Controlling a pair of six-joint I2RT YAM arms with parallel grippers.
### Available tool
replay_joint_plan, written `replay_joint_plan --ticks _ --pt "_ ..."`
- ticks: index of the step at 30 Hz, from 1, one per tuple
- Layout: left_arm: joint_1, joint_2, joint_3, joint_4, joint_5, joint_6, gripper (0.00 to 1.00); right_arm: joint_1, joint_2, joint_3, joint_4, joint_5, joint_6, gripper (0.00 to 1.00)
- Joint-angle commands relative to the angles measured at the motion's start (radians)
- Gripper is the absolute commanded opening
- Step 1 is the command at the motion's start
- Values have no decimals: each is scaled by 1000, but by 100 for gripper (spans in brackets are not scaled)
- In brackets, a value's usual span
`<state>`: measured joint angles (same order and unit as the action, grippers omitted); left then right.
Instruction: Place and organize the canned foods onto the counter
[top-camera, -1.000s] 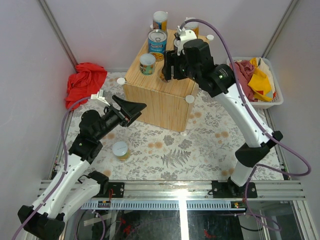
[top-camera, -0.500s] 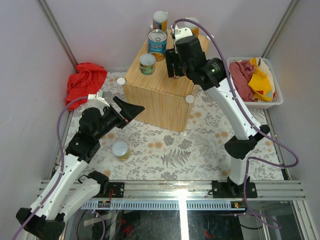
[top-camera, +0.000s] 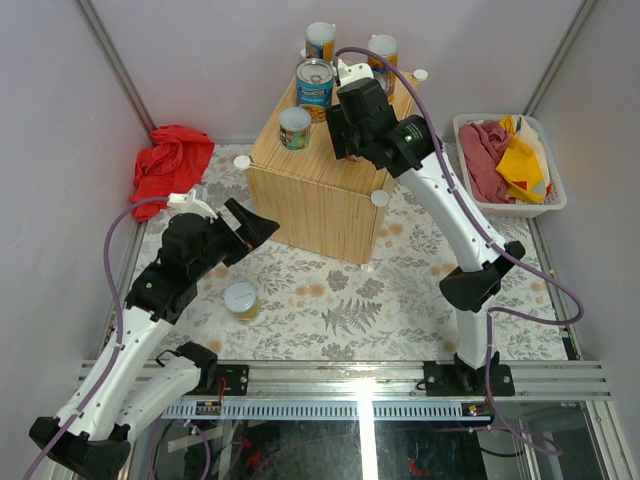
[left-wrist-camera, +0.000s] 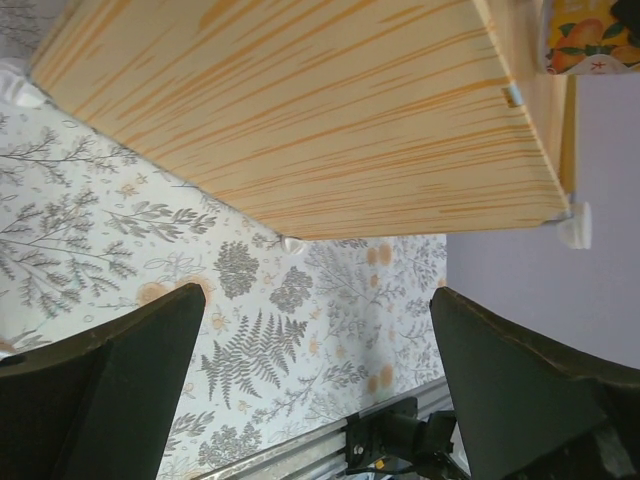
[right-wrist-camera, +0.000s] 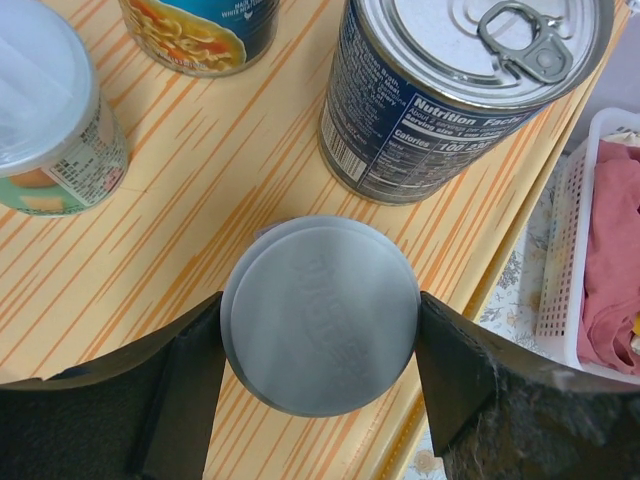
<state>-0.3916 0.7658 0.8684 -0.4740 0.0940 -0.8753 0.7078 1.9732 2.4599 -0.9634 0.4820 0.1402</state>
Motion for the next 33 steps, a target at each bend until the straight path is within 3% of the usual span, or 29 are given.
replay_joint_plan --ticks 1,6,11,14,19,33 --pt "5 -2 34 -53 -55 46 96 -11 -14 73 21 48 -32 26" --pt "5 6 41 -66 -63 55 96 -17 -7 74 13 43 -25 34" --pt "4 12 40 -67 -64 56 97 -19 -3 73 10 38 -23 64" --pt "4 18 40 -68 -63 58 98 -21 1 73 12 31 -22 76" --pt "5 21 38 -66 -63 59 98 -21 5 74 21 18 -23 86" --pt "5 17 36 -88 -107 68 100 -22 -66 7 96 7 -15 87"
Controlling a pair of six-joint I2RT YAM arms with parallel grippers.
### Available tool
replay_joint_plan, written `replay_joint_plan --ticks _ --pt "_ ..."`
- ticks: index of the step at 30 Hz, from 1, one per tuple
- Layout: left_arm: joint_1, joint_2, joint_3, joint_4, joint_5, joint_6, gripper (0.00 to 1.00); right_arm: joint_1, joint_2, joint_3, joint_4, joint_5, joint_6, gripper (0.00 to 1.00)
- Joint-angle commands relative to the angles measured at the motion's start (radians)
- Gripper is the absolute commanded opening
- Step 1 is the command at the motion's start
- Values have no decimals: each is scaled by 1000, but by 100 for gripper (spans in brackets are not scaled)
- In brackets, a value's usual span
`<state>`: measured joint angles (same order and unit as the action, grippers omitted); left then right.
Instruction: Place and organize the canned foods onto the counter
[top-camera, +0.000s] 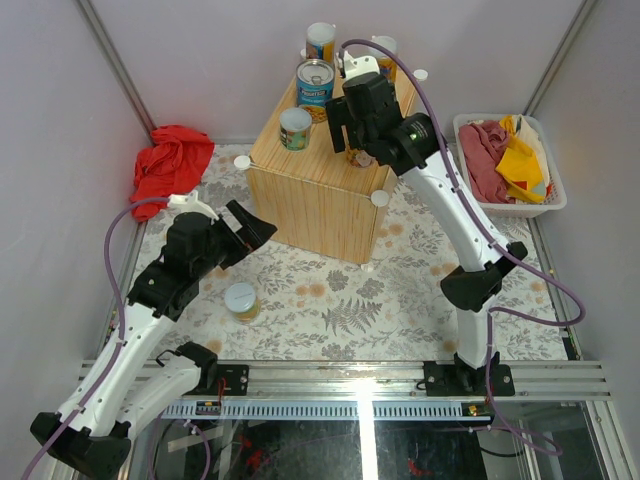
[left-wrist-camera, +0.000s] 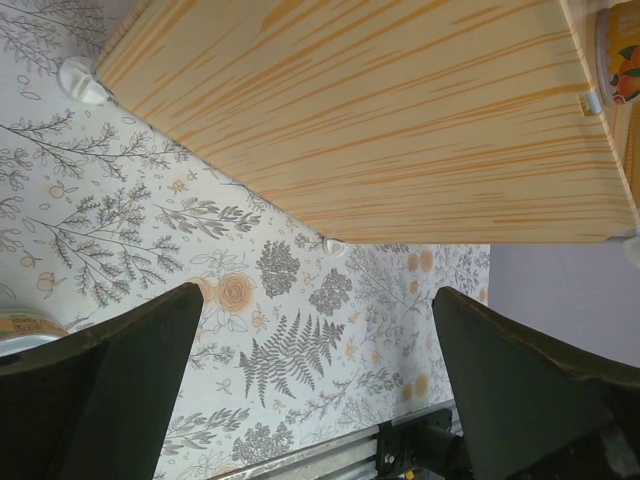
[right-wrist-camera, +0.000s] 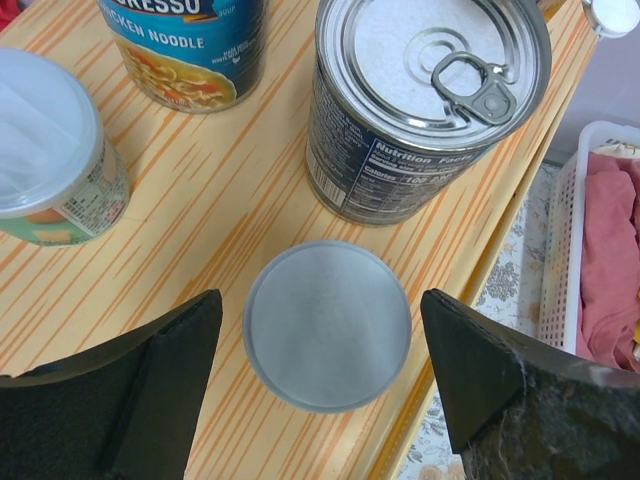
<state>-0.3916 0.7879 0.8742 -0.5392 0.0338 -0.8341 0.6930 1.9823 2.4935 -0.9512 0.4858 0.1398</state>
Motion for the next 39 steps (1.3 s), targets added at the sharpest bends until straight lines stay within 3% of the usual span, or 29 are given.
replay_joint_plan --ticks 1,6,13,19,23,32,39 --pt "5 -5 32 -33 -60 33 100 -6 -99 -56 106 -4 -10 87" --pt "6 -9 17 -71 -127 46 100 58 -205 -186 206 -6 -31 85" --pt "34 -25 -32 -119 -171 14 100 269 -270 -272 243 31 -73 85" --pt "106 -48 -86 -137 -117 -82 100 458 -345 -446 286 23 -42 85" --pt "171 -86 -149 -120 -39 -171 100 544 -397 -617 342 -70 -15 85" --pt "256 -176 -180 -170 -44 -270 100 630 -417 -981 555 -266 52 85" --pt "273 -252 -181 -264 -106 -328 100 631 -328 -1118 741 -356 34 86"
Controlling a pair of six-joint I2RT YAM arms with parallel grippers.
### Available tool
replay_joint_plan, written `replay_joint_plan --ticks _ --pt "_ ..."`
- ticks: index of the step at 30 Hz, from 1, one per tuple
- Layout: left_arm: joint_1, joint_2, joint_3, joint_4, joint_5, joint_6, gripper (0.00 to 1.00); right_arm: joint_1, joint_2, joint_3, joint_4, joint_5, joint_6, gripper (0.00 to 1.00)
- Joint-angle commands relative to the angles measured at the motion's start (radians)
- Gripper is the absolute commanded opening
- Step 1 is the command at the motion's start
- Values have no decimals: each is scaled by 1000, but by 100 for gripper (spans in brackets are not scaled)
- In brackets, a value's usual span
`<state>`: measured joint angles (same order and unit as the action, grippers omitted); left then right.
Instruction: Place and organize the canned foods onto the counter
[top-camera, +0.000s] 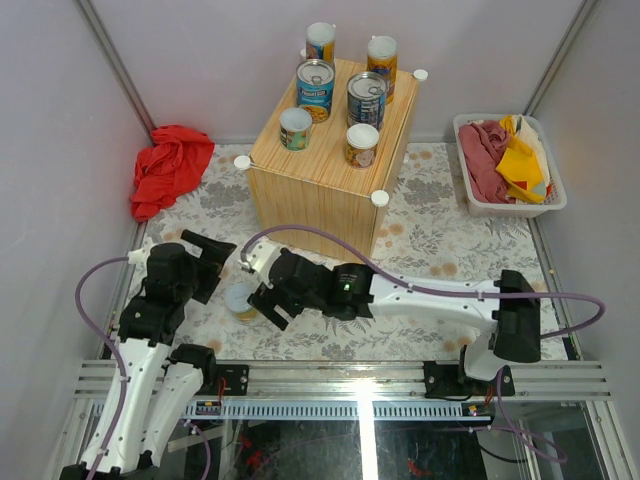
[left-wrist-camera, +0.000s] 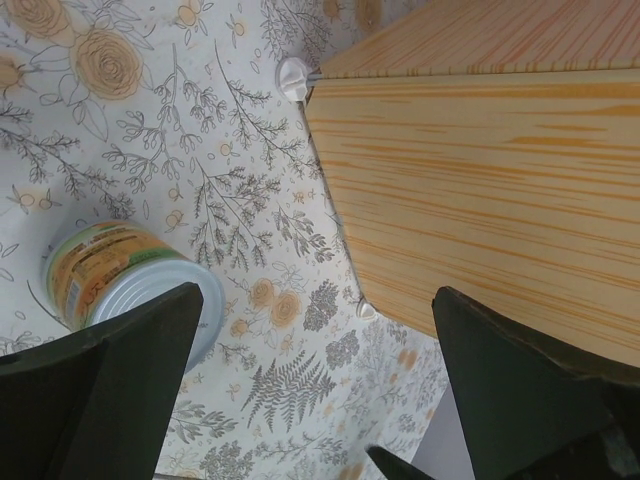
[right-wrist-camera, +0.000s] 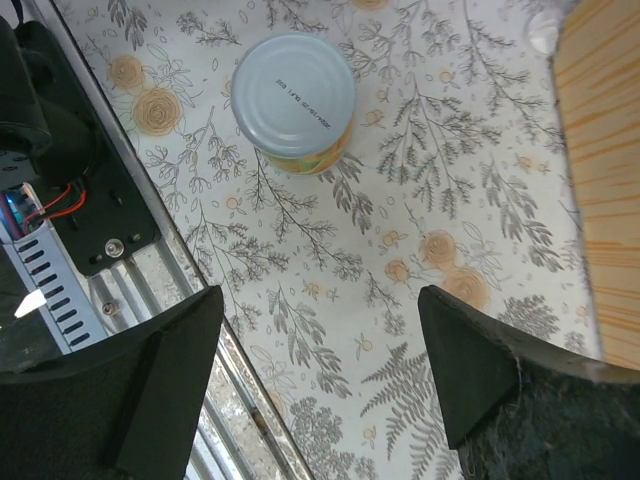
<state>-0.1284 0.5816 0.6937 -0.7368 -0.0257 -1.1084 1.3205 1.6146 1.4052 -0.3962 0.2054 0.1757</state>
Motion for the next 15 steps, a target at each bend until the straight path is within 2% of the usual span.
replay_joint_plan --ticks 1,15 --pt "10 -55 0 -80 -53 -63 100 3 58 -31 203 -86 -5 87" --pt "10 -102 53 -186 -111 -71 100 -1 325 100 293 -134 -57 91"
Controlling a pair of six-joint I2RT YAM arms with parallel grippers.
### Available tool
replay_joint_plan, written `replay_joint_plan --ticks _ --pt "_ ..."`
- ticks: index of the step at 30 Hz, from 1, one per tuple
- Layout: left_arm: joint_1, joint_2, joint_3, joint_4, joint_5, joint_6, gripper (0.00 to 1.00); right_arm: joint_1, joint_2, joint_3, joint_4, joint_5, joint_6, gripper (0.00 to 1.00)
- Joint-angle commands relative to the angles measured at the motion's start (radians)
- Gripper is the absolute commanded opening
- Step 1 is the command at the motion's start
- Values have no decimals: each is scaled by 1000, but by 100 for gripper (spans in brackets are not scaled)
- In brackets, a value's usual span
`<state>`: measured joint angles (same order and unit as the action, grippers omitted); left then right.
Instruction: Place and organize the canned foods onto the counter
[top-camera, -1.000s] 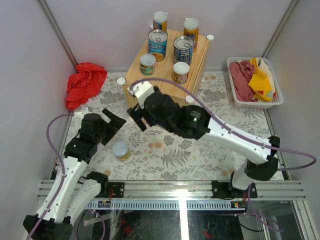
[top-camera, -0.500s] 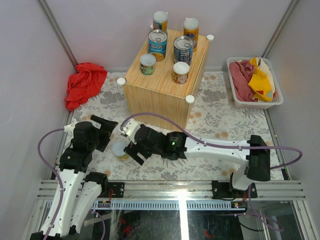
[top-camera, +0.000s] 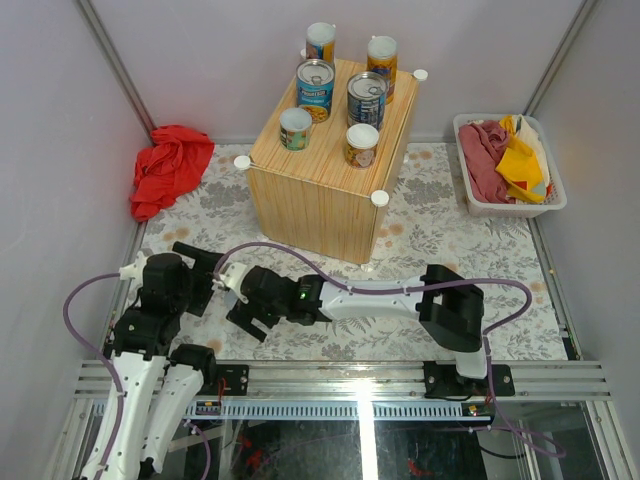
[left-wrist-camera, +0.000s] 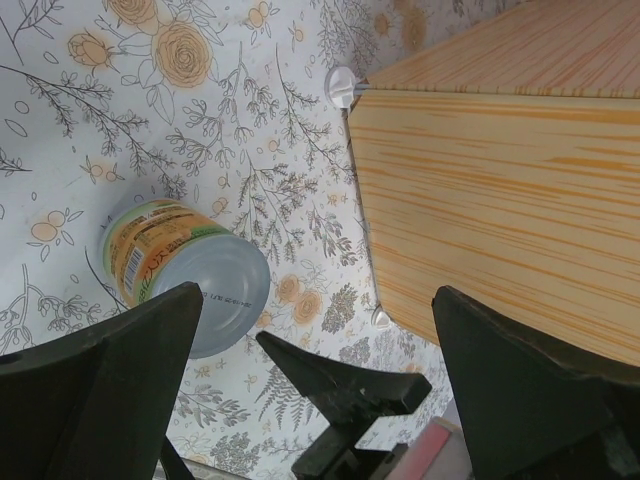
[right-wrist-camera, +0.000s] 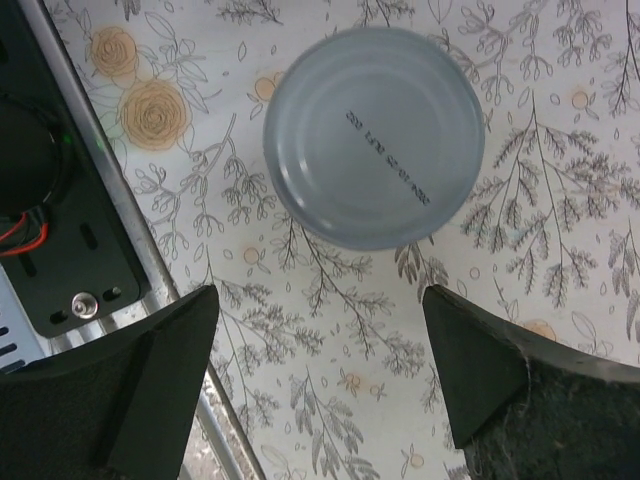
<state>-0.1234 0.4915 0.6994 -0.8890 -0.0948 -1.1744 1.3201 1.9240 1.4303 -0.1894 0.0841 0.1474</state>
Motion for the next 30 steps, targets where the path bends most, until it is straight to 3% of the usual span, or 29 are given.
replay_joint_plan --ticks 1,30 --pt "5 -11 51 -41 -46 -4 100 -2 25 81 95 -14 -28 91" --pt "4 -10 120 -136 -85 -119 100 -85 172 62 375 -59 0 90"
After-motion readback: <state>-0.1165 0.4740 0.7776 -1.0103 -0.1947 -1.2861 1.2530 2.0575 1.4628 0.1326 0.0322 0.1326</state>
